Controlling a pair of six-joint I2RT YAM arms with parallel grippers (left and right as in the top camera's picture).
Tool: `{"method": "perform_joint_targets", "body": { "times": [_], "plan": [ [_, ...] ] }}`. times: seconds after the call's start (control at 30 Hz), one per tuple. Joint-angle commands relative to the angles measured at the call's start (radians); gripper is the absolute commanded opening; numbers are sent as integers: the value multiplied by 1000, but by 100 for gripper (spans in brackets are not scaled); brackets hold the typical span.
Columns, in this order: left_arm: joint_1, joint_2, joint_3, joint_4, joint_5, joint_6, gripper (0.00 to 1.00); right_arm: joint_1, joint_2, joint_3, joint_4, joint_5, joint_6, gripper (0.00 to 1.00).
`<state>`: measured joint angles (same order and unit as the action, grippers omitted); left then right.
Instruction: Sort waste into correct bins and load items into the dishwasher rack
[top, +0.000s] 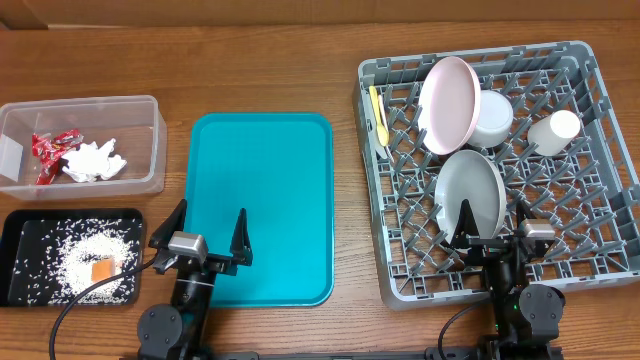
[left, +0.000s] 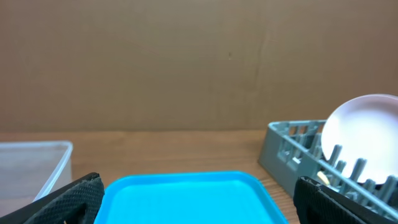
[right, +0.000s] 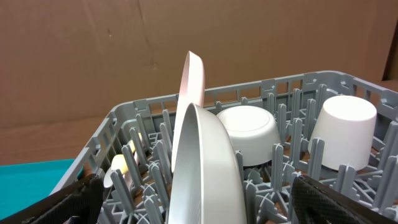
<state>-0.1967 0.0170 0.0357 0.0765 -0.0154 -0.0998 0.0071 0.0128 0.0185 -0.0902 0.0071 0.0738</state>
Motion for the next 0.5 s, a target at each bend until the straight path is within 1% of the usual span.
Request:
{"method": "perform_joint_targets", "body": {
  "times": [0.0, 0.2, 0.27, 0.37, 0.47],
  "plan": [
    [1, -14, -31, 9, -43, 18, 100, -3, -10, -10, 6, 6, -7, 100],
    [-2, -14, -31, -20, -43, 34, 100, -3, -10, -10, 6, 6, -7, 100],
    [-1, -14, -31, -58, -39, 34, 100, -3, -10, -10, 6, 6, -7, 100],
    [-1, -14, -31, -158, -31, 34, 100, -3, -10, -10, 6, 6, -7, 100],
    [14, -14, -31, -154, 28, 64, 100, -3, -10, -10, 6, 6, -7, 100]
  ]
}}
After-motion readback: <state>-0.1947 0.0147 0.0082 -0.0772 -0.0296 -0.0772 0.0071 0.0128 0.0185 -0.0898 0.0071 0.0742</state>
